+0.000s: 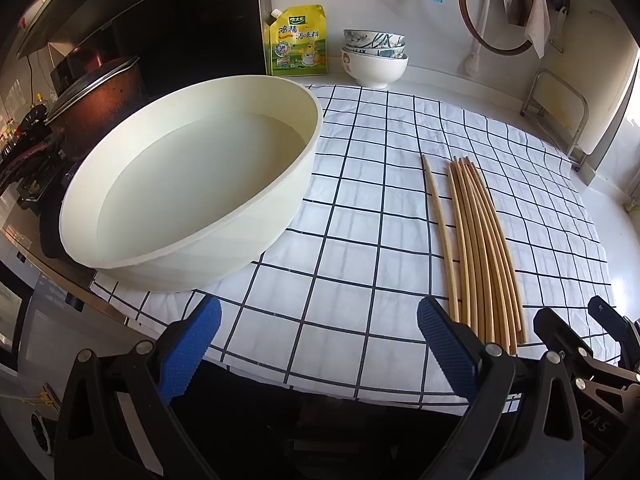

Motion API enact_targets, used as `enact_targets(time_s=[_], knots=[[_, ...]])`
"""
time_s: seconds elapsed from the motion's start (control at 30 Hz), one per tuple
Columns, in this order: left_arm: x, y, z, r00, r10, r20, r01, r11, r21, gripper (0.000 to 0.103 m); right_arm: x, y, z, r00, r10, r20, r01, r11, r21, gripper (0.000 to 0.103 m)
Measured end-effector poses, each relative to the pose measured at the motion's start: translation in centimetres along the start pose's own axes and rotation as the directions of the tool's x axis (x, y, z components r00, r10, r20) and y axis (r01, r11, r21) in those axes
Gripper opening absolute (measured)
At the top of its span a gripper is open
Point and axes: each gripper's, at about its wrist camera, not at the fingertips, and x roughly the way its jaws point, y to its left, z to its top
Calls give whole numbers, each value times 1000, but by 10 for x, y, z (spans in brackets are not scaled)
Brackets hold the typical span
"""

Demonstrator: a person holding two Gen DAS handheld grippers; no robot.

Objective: Organize utensils

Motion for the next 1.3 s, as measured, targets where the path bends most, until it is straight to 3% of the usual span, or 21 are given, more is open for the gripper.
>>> enact_targets(time_s=[1.3], knots=[[2,-8,2,1000,-8,15,8,1000,17,97,-3,-6,3,1000,11,27,-11,1000,5,95]])
